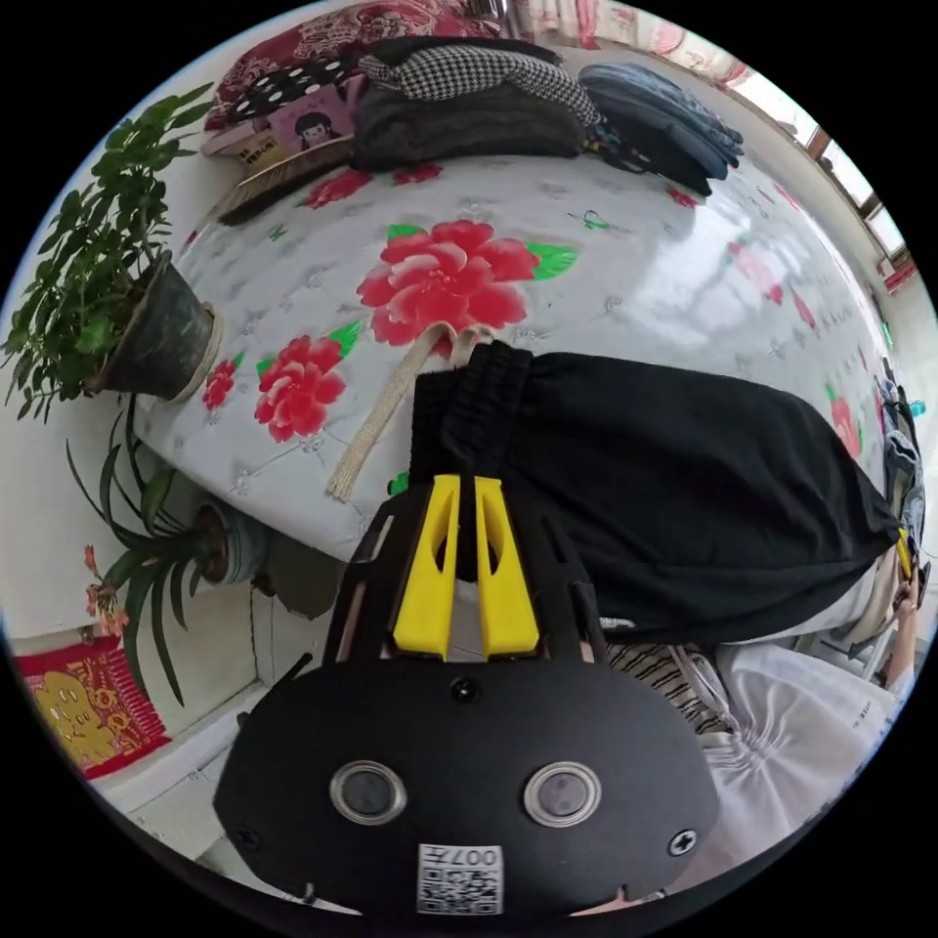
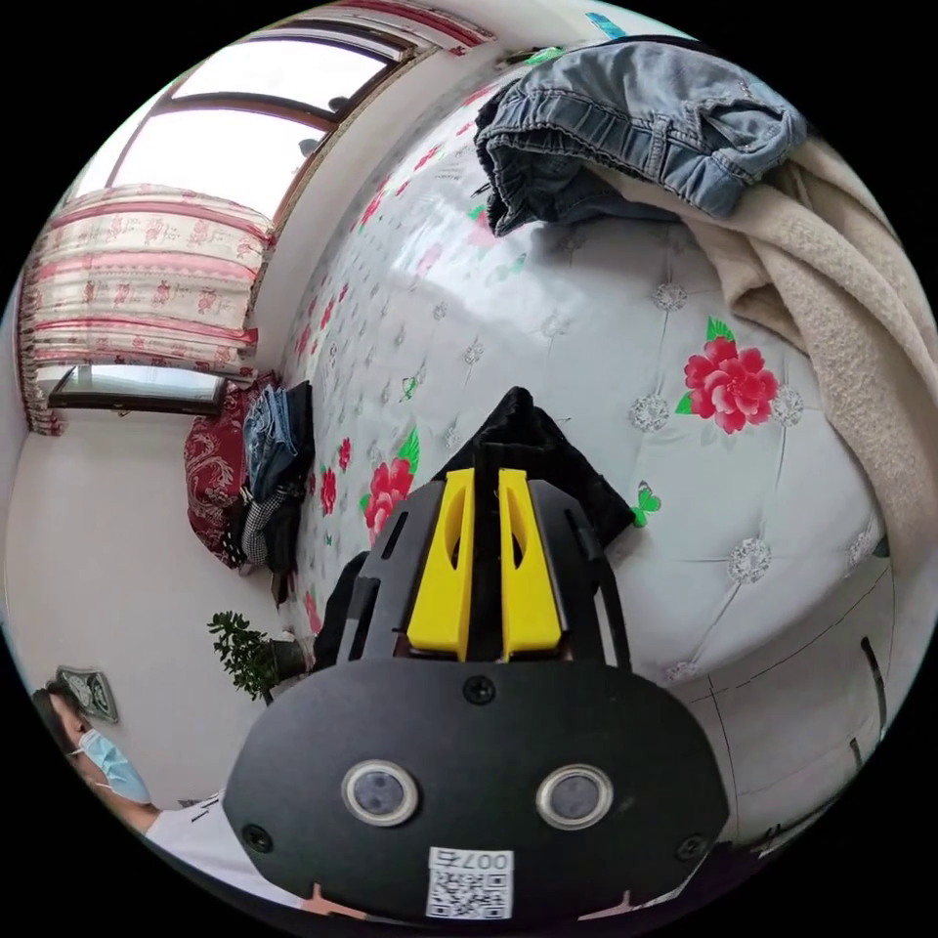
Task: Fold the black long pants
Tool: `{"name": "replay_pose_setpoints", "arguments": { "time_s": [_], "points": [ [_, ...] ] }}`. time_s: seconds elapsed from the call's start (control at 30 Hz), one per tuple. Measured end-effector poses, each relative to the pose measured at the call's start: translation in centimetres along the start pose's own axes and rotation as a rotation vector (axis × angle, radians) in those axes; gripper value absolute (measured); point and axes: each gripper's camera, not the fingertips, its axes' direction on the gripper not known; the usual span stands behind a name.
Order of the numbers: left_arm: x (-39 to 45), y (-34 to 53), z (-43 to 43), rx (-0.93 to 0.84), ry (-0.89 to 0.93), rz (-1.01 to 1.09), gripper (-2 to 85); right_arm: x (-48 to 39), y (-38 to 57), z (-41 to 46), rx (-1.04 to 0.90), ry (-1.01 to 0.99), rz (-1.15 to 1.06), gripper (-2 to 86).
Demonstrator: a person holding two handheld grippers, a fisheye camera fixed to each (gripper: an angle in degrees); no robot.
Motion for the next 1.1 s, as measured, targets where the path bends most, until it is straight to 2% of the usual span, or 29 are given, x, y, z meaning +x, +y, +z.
{"name": "replay_pose_setpoints", "arguments": {
  "time_s": [0.07, 0.13, 0.23, 0.3, 0.4, 0.47, 0.57, 0.63, 0.9, 0.97, 1.03, 1.1],
  "points": [
    [-2.5, -2.8, -4.5, 0.093, 0.166, 0.002, 0.3, -1.9, -1.3, -0.3, 0.013, -0.071, -0.022, 2.4],
    [-3.3, -4.3, -8.0, 0.166, 0.231, 0.049, 0.1, -4.4, -2.7, -1.6, 0.068, -0.252, -0.047, 2.3],
    [-4.3, -5.1, -12.2, 0.233, 0.236, 0.106, -0.1, -6.3, -3.5, -3.7, 0.148, -0.447, -0.086, 2.1],
    [-5.3, -4.4, -12.6, 0.238, 0.226, 0.11, 0.0, -6.2, -3.2, -4.8, 0.19, -0.493, -0.098, 2.0],
    [-6.6, -2.0, -9.5, 0.171, 0.194, 0.099, 0.3, -4.0, -2.2, -4.5, 0.168, -0.406, -0.102, 1.9],
    [-6.6, 0.3, -4.4, 0.036, 0.173, 0.096, 0.6, -1.6, -1.4, -3.0, 0.095, -0.329, -0.067, 1.9],
    [-7.1, 1.6, 0.2, -0.08, 0.24, -0.002, 0.6, 3.2, 0.2, 0.1, 0.001, -0.251, 0.07, 1.8],
    [-7.0, 0.9, 0.3, -0.078, 0.255, -0.01, 0.6, 5.3, 0.7, 1.6, -0.042, -0.227, 0.183, 1.7],
    [-5.4, -2.3, -4.8, 0.022, 0.174, 0.111, 0.5, -4.9, -1.6, -0.4, -0.036, -0.2, -0.049, 1.3],
    [-4.4, -1.7, -1.3, -0.086, 0.133, 0.114, 0.6, -5.4, -1.1, -0.4, -0.026, -0.147, -0.033, 1.2],
    [-3.1, -1.1, 2.6, -0.228, 0.109, 0.128, 0.7, -3.9, -0.3, 1.6, -0.089, -0.045, 0.078, 1.2],
    [-1.8, -1.0, 4.0, -0.266, 0.065, 0.151, 0.8, -2.9, 0.4, 2.8, -0.107, -0.046, 0.178, 1.2]
  ]
}}
